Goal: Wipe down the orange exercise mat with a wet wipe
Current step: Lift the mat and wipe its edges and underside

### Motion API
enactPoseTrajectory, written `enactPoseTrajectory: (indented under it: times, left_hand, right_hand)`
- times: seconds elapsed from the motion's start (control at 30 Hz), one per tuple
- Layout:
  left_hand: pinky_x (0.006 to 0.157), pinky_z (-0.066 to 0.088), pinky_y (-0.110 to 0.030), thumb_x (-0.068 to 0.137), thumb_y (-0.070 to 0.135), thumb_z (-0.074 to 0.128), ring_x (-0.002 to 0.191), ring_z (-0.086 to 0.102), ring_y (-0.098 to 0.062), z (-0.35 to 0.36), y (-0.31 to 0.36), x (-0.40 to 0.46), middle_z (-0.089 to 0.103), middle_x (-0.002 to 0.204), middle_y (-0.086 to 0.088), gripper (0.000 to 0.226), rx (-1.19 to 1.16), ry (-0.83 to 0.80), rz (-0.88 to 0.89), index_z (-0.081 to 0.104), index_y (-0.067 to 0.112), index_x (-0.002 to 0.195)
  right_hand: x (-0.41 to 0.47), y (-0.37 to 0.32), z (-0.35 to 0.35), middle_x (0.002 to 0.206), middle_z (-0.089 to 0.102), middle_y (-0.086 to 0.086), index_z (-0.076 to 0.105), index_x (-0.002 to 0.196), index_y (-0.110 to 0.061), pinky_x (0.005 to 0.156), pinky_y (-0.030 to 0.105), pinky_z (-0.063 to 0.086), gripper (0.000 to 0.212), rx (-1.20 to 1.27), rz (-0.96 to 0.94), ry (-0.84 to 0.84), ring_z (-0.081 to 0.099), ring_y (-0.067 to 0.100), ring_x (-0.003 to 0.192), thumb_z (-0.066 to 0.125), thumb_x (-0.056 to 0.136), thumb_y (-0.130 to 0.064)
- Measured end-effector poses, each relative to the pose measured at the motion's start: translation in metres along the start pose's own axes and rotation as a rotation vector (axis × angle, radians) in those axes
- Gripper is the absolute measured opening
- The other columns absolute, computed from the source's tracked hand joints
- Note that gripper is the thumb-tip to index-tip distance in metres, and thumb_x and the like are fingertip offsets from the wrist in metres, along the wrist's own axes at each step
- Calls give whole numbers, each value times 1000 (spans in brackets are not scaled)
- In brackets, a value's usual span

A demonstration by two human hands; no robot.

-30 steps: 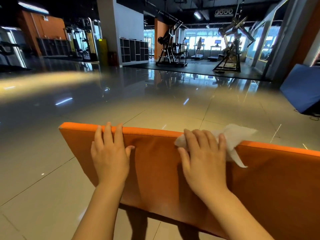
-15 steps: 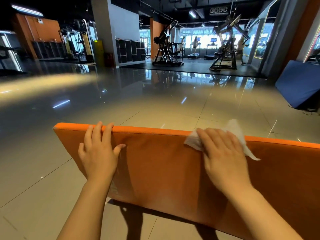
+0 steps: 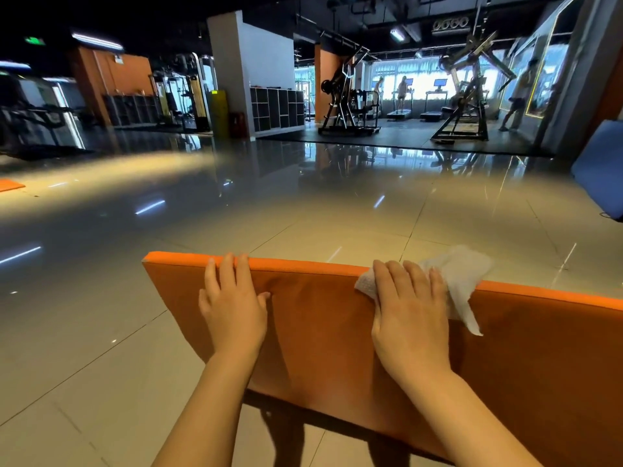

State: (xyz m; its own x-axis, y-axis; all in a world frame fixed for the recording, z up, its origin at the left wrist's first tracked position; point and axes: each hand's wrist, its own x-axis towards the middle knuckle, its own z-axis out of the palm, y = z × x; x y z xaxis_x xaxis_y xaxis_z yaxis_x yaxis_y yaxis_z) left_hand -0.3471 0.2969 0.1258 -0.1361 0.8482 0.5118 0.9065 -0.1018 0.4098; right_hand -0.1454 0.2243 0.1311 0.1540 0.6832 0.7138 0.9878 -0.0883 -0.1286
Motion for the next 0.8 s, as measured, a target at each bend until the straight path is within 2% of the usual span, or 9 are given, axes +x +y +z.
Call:
enactPoseTrajectory:
  times: [0.07,0.2,0.27,0.33,0.43,0.53,0.6,0.7,0.8]
  left_hand:
    - [114,23,-64,87,29,73,149,16,-34,1,-12,-2,32,157,-9,74,-46,-19,14,37,18,151]
    - [119,7,-55,82,44,75,151,-6,-25,-15,-28,19,7,164,-2,90,-61,-84,22,22,35,154]
    - [118,9,-55,76,48,79,151,-6,-24,-25,-40,37,4,164,-2,98,-102,-66,-44,20,37,154]
    - [117,18,-57,72,47,83,150,0,-25,-32,-55,53,7,162,-3,103,-218,-56,-173,22,37,154]
    - [114,26,-57,70,45,85,147,9,-30,-28,-77,72,9,161,-4,107,-313,-66,-287,19,35,154]
    - [114,26,-59,67,45,86,148,10,-33,-16,-96,86,8,162,-6,117,-326,-112,-351,12,33,156]
    - [114,25,-59,61,46,88,149,11,-33,-7,-109,92,8,164,-7,126,-419,-141,-413,7,32,157]
    - [115,28,-58,49,48,86,150,16,-32,3,-117,94,7,165,-4,138,-672,-194,-496,1,33,157]
    - [114,30,-58,47,49,84,149,18,-31,9,-112,95,8,165,-1,140,-763,-233,-451,-2,35,156]
  right_hand:
    - [5,-31,16,124,64,10,61,128,-12,110,48,21,46,31,-73,-14,57,35,120,65,82,-9]
    - [17,-86,48,124,63,7,58,130,-14,110,46,25,43,84,-193,-40,57,31,118,59,88,-17]
    - [25,-108,58,124,63,7,58,130,-13,110,46,27,43,100,-216,-50,57,30,117,61,88,-16]
    - [31,-117,65,122,64,5,59,129,-13,110,46,30,44,118,-235,-51,58,28,114,64,86,-12]
    - [42,-107,69,123,64,3,57,132,-15,108,42,33,45,127,-284,-41,58,26,114,61,87,-11]
    - [52,-84,64,128,61,3,52,137,-18,105,37,27,46,90,-299,-63,55,25,118,52,91,-22]
    - [58,-72,61,129,60,4,51,138,-19,104,37,25,47,47,-268,-71,51,24,119,49,93,-29]
    - [58,-53,56,131,58,8,50,139,-20,106,42,25,48,-15,-178,-69,46,26,122,46,93,-34]
    - [47,-44,49,134,56,12,50,141,-18,111,50,22,50,-30,-82,-50,46,34,128,43,94,-34]
